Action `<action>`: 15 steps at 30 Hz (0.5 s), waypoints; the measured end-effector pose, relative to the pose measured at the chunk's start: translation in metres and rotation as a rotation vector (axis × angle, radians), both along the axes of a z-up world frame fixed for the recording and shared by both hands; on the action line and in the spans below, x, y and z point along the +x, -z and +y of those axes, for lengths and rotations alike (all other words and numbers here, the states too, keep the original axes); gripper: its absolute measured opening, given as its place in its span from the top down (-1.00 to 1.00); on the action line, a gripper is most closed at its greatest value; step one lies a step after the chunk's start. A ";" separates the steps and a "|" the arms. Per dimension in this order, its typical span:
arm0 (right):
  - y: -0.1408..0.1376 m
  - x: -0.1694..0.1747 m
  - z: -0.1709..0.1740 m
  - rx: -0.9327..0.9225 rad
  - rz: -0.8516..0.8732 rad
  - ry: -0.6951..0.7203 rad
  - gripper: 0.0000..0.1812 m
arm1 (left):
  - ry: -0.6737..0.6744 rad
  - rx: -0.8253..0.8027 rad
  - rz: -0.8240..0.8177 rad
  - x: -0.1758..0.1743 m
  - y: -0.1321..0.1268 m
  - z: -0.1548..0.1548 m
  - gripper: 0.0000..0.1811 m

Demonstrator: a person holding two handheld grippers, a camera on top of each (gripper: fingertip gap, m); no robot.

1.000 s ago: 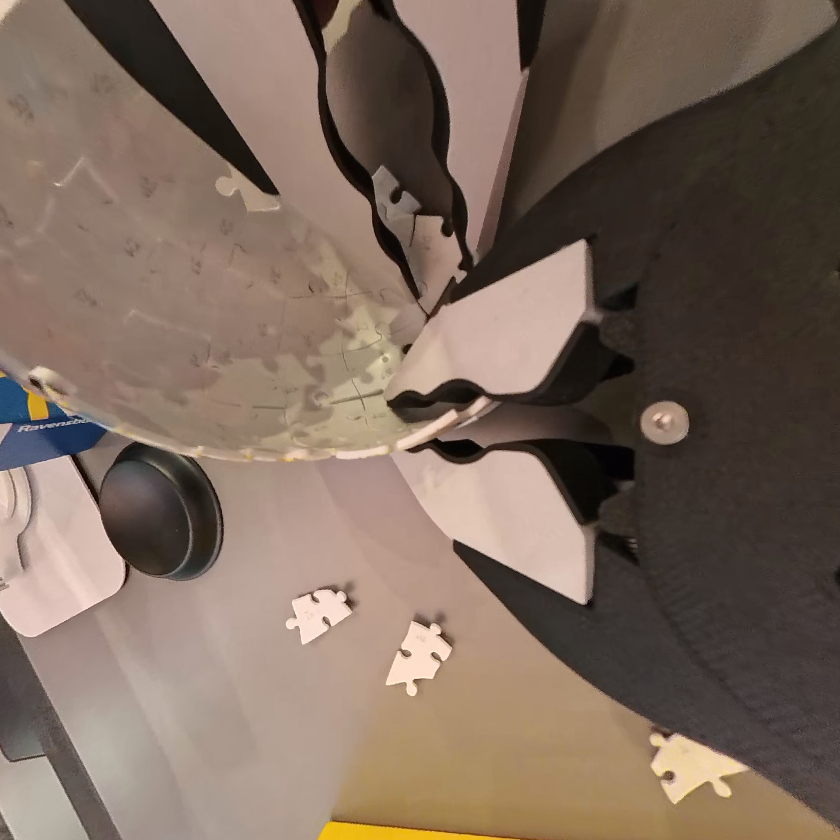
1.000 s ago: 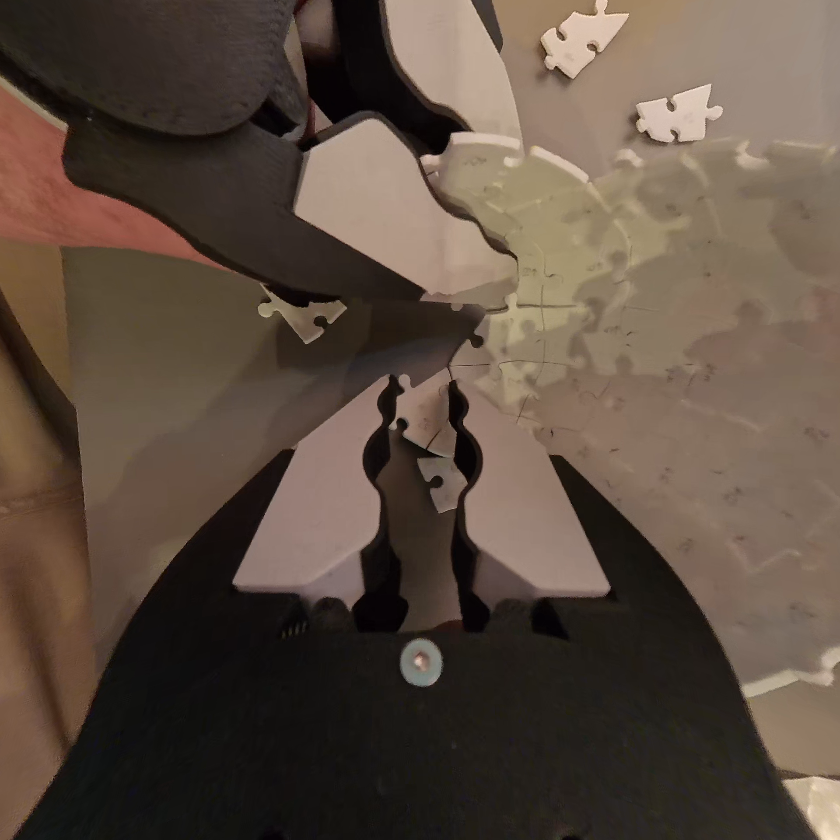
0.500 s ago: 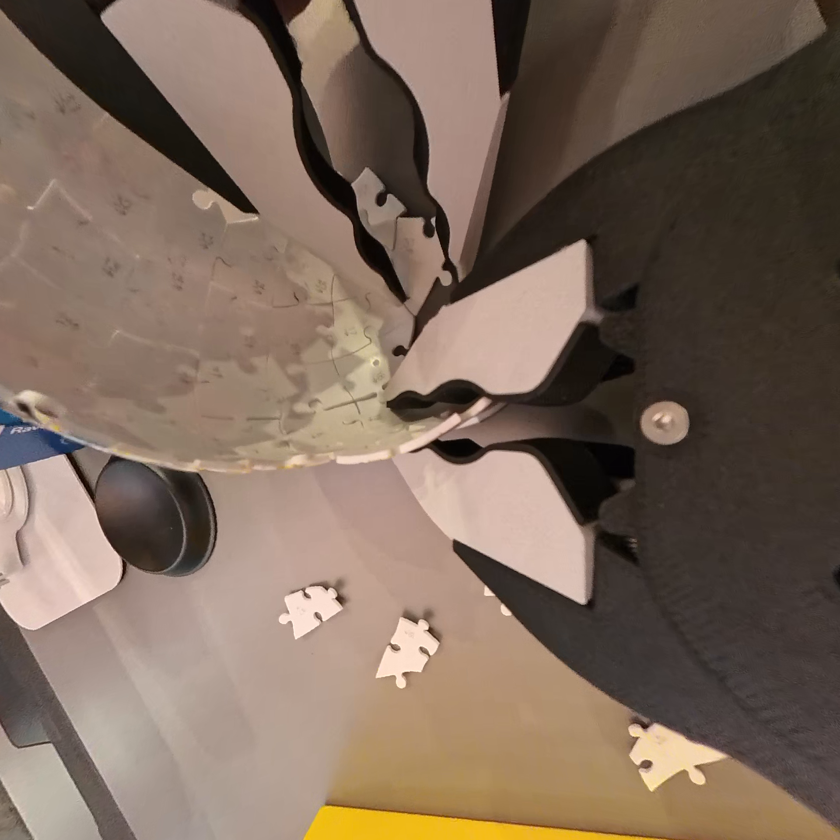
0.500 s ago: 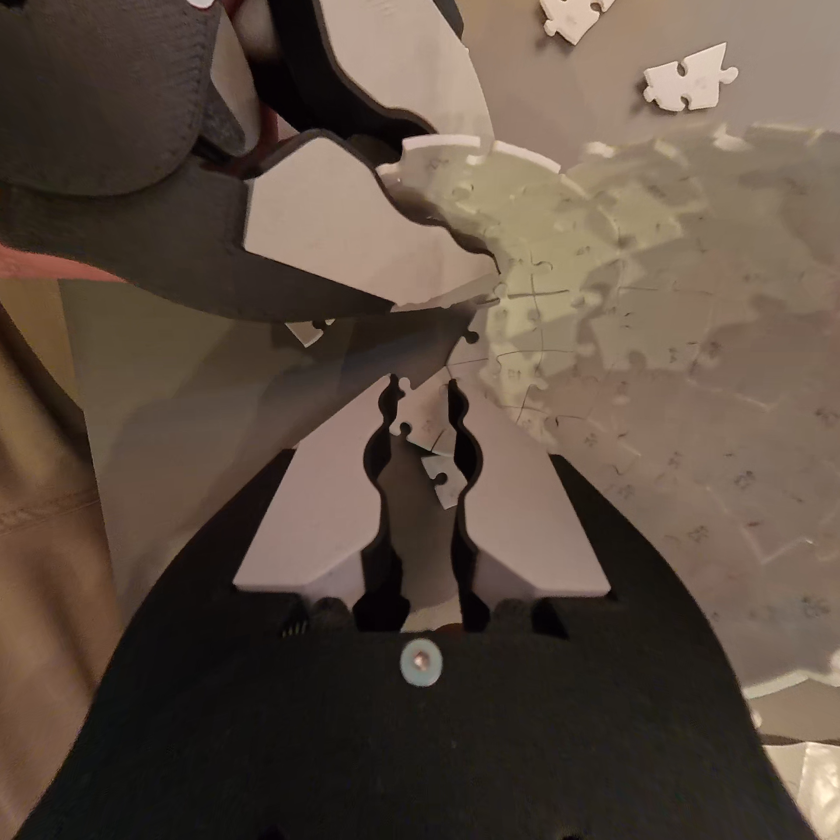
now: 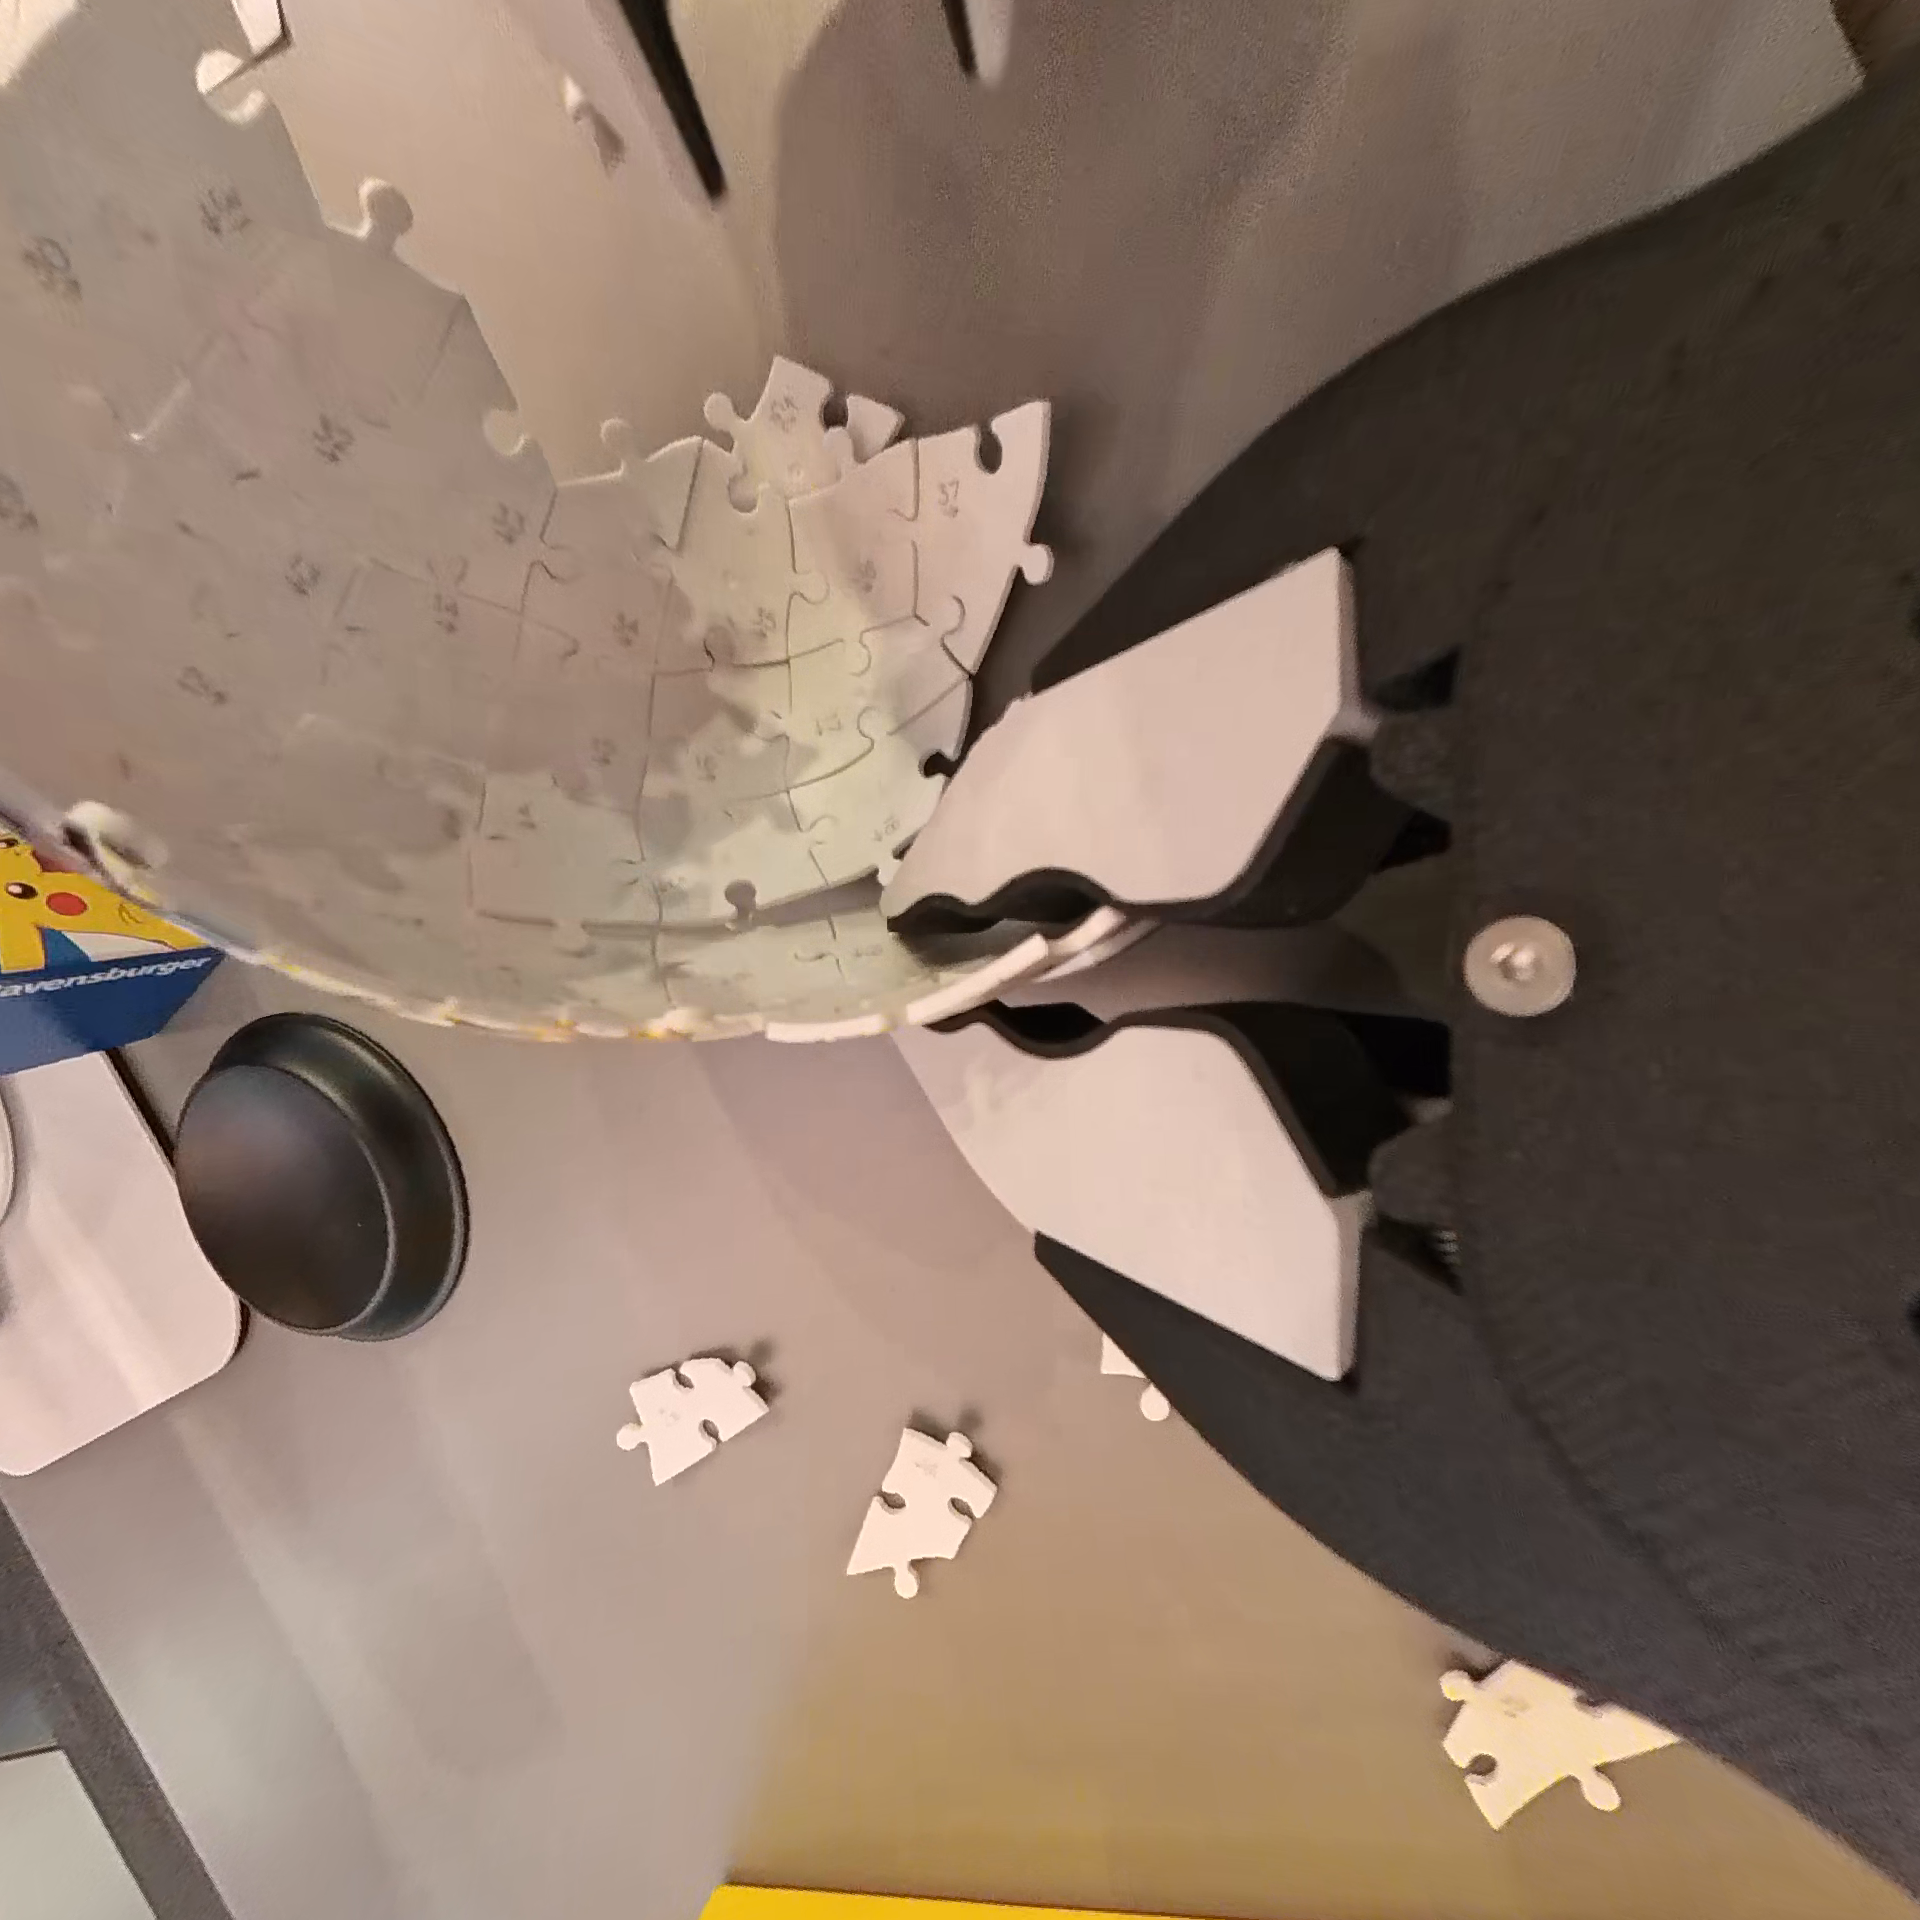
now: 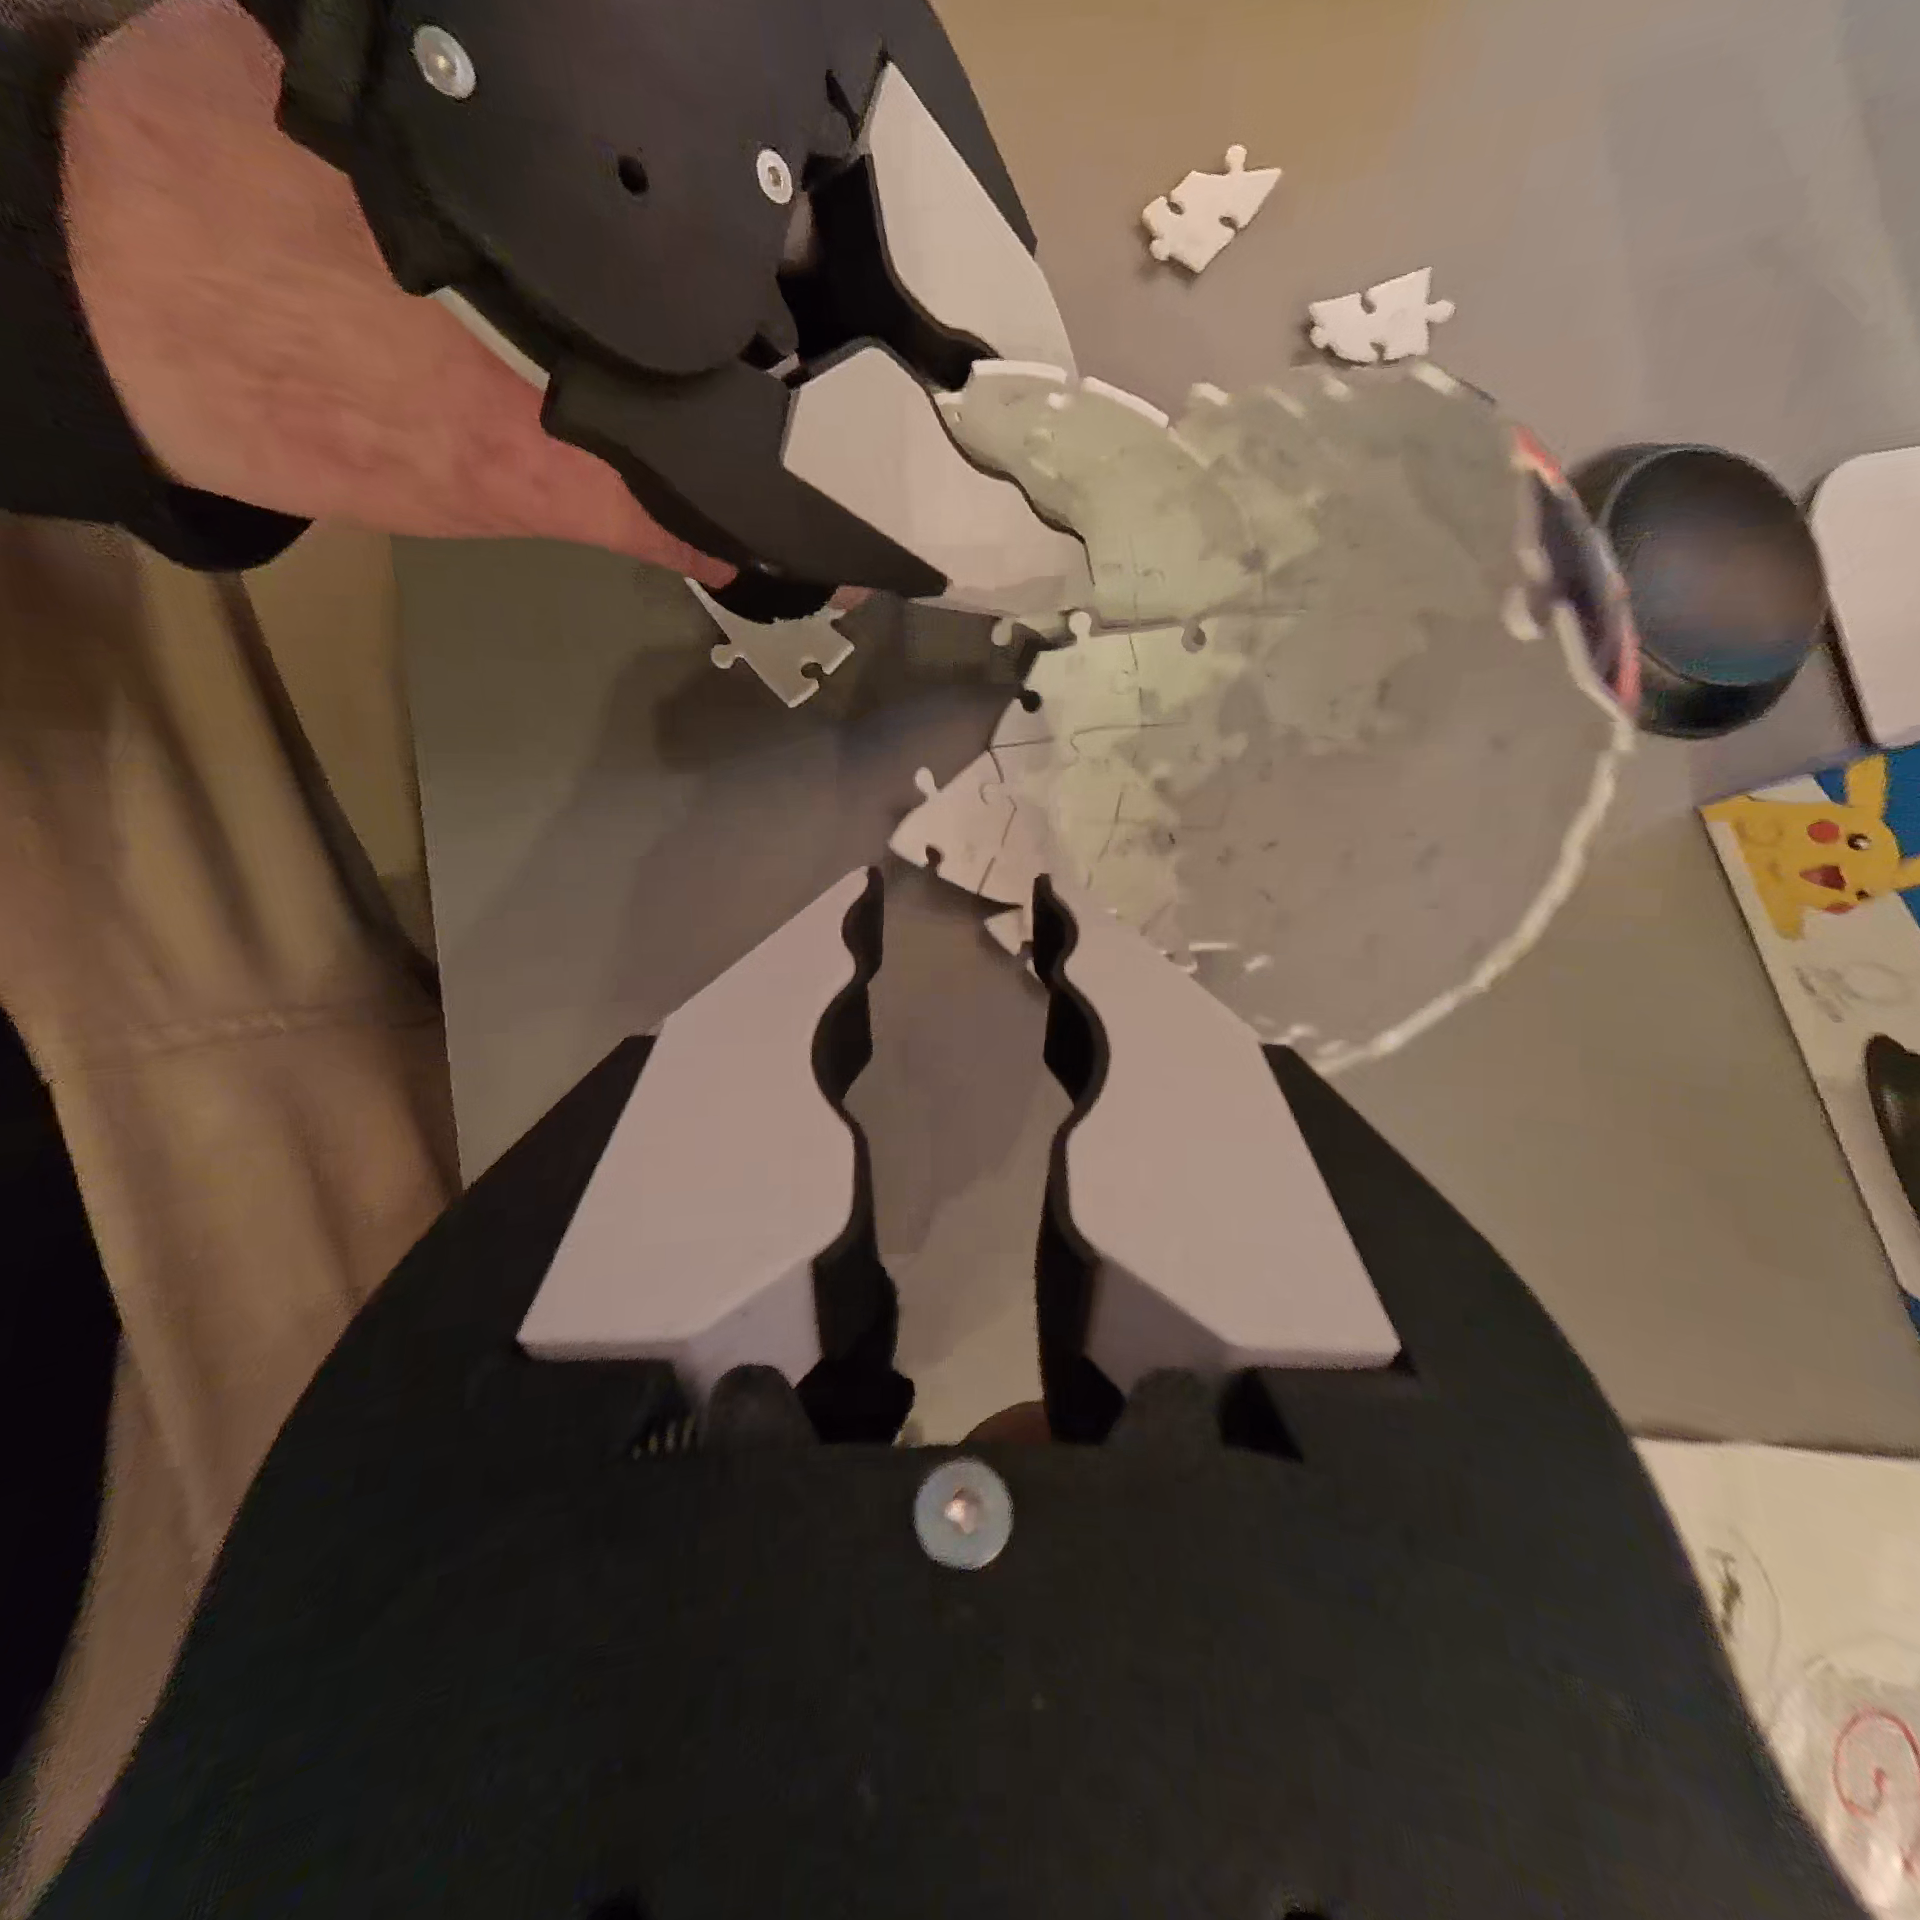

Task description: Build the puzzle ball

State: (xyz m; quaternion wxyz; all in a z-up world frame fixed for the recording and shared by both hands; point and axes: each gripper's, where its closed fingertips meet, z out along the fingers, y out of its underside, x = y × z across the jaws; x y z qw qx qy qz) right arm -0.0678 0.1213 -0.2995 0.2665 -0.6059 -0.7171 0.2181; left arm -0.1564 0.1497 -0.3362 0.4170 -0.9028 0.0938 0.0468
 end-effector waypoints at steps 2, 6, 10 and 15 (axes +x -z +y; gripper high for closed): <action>-0.010 0.006 0.003 -0.004 0.045 0.016 0.72 | 0.002 -0.005 -0.007 0.000 0.001 0.000 0.88; -0.020 0.020 0.014 -0.008 0.073 0.037 0.80 | 0.003 -0.010 -0.025 0.000 0.001 0.000 0.88; -0.020 0.032 0.036 -0.037 0.083 0.110 0.77 | 0.003 -0.015 -0.042 0.001 0.001 0.000 0.88; -0.018 0.039 0.059 -0.156 0.109 0.256 0.49 | 0.006 -0.022 -0.072 0.003 0.002 0.000 0.88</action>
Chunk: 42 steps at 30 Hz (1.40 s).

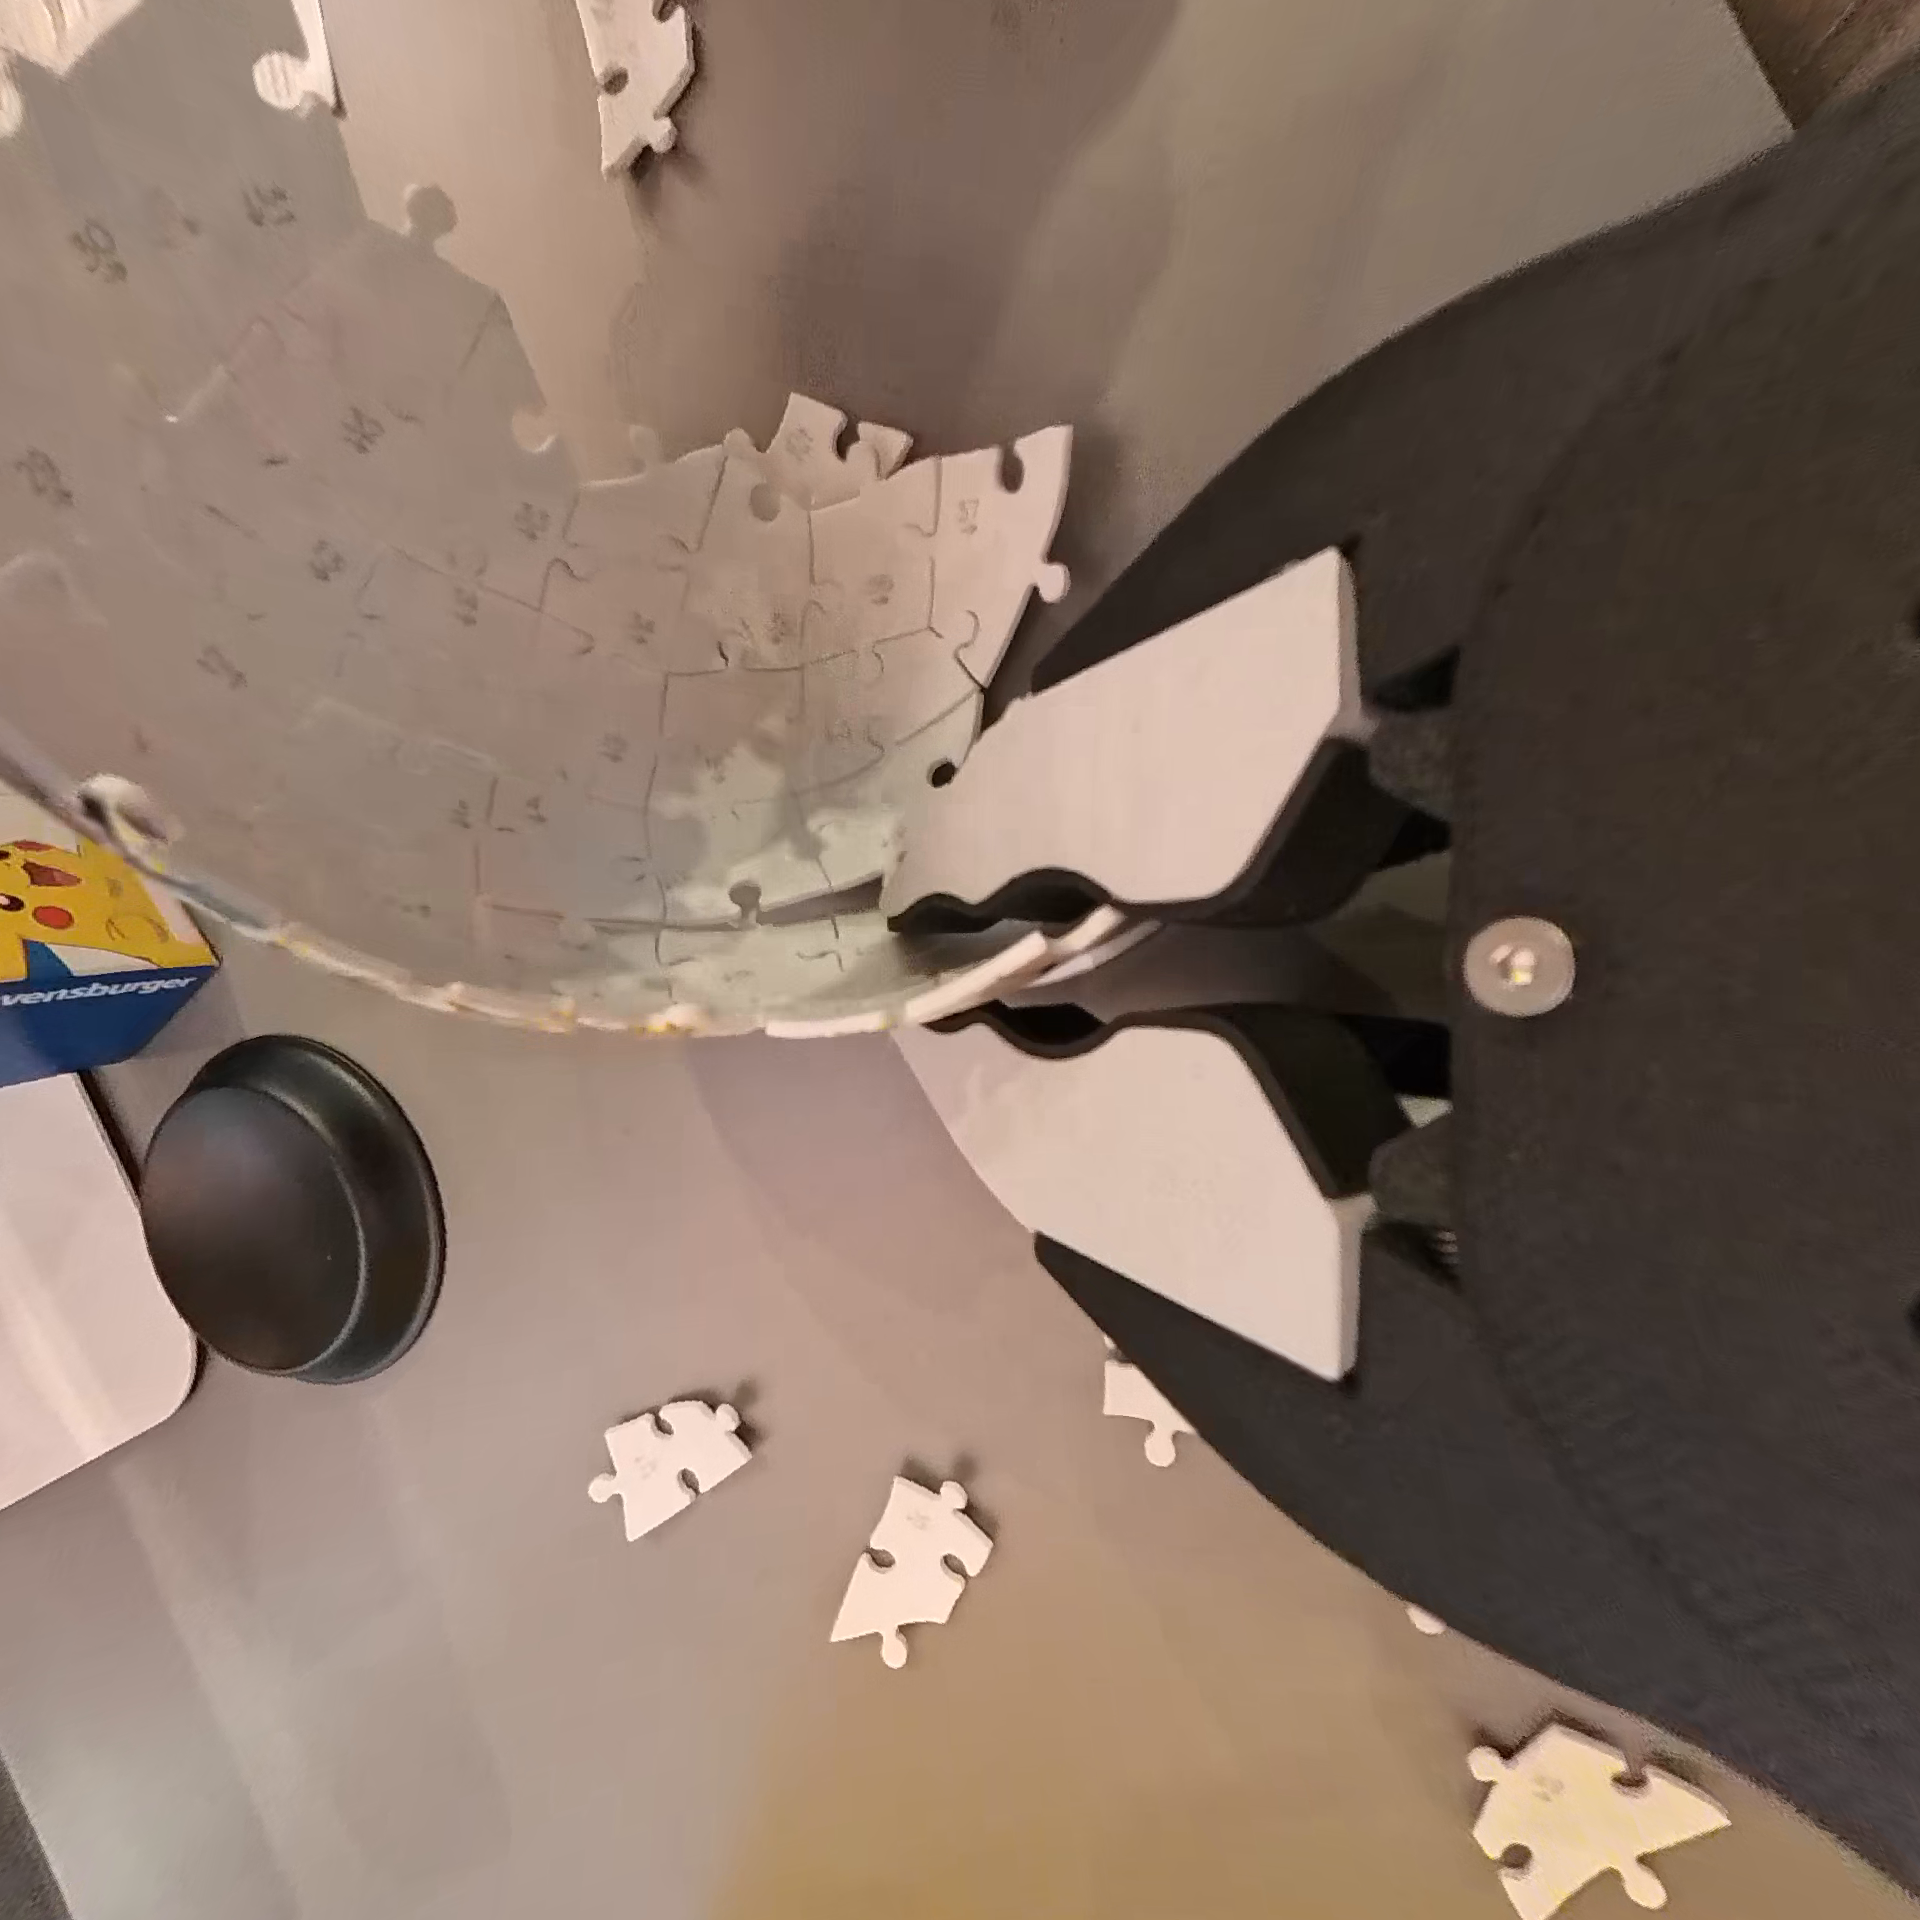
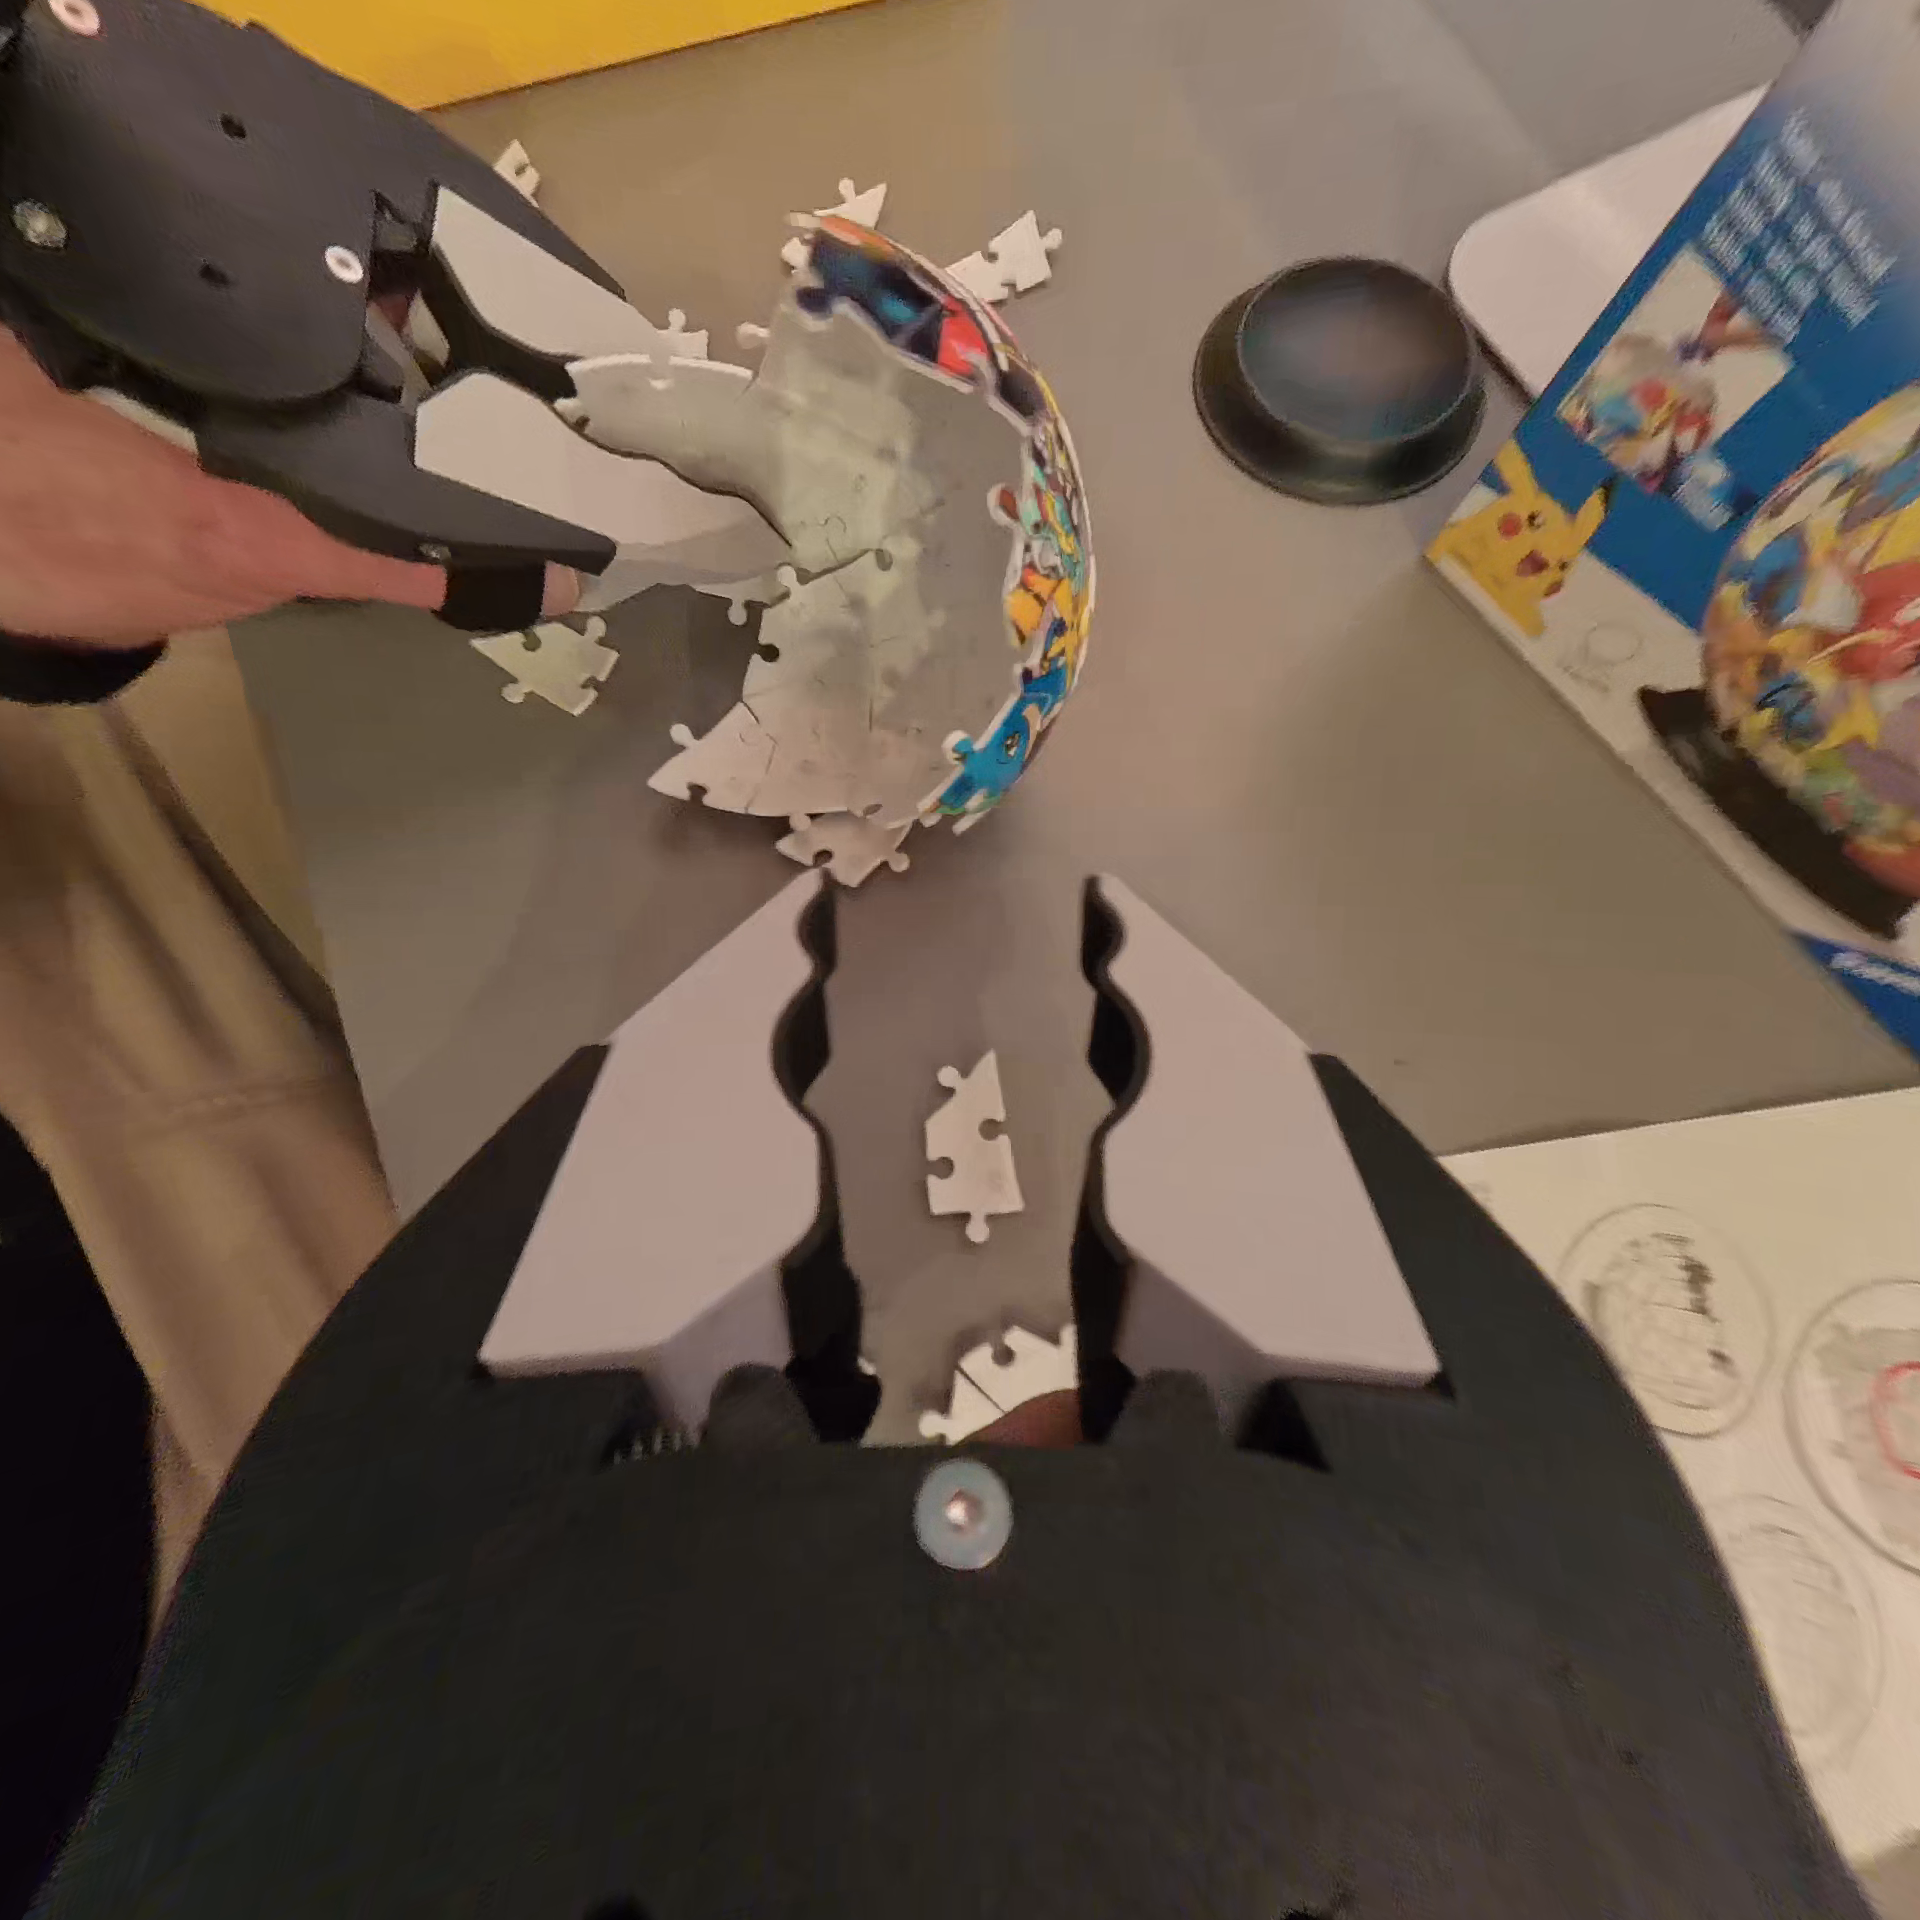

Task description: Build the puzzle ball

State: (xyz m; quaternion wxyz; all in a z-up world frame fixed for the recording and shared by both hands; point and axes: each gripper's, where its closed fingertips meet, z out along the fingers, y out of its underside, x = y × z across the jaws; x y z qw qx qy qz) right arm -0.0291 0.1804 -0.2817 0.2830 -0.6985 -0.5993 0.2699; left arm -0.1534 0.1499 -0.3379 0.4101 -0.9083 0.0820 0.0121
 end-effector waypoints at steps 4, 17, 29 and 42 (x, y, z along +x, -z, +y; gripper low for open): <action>0.022 -0.014 -0.014 -0.170 -0.017 0.003 0.33 | 0.007 -0.006 -0.033 0.004 0.000 0.000 0.88; 0.059 -0.051 -0.007 -0.229 0.013 0.080 0.70 | 0.016 -0.039 -0.200 0.009 0.000 0.000 0.90; 0.058 -0.054 0.002 -0.191 0.036 0.126 0.82 | 0.008 -0.061 -0.366 0.008 -0.003 -0.001 0.93; 0.056 -0.066 0.012 -0.196 0.086 0.205 0.88 | -0.031 -0.063 -0.452 -0.002 -0.004 -0.001 0.93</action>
